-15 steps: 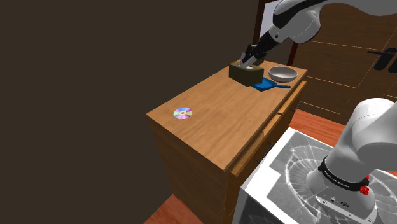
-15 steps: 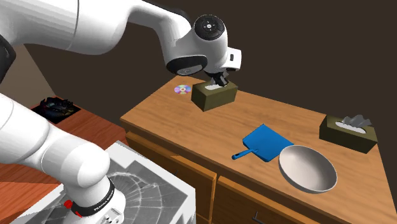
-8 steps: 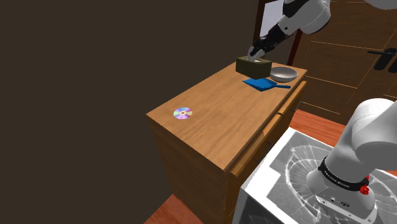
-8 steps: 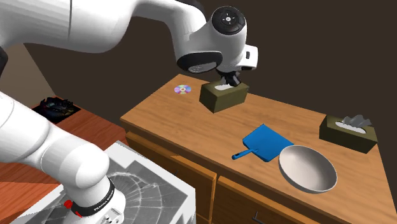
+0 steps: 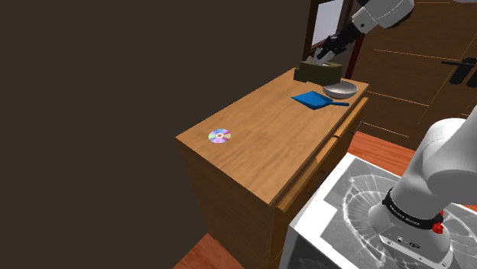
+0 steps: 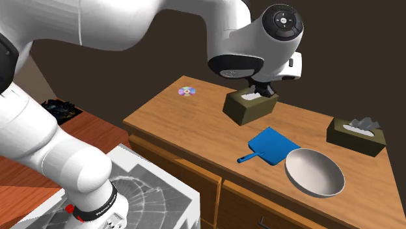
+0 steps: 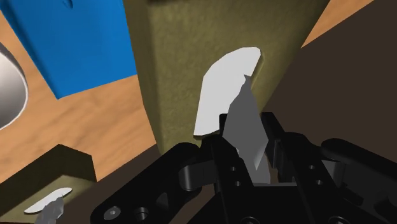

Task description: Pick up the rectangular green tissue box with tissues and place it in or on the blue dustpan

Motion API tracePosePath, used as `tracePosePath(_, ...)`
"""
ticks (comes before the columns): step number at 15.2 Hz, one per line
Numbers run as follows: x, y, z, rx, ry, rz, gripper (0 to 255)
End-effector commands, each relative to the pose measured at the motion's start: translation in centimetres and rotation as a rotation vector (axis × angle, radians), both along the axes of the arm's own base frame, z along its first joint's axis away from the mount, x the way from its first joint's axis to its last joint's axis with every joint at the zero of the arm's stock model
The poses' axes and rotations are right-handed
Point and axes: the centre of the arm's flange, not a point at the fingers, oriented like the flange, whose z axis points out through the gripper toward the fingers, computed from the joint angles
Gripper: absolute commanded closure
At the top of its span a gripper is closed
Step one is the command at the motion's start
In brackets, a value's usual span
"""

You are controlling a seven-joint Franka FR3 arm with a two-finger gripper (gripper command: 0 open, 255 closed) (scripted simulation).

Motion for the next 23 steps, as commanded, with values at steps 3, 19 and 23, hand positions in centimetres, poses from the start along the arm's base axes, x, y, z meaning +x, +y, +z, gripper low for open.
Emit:
tracePosePath(3,-1.0,-5.3,1.2,-0.002,-0.001,0.002,255)
tracePosePath(19,-1.7,-8.5,-5.2,-0.002,-0.001,0.002,255)
tracePosePath(23,-1.7,-8.5,-7.3,-0.002,-0.001,0.002,255)
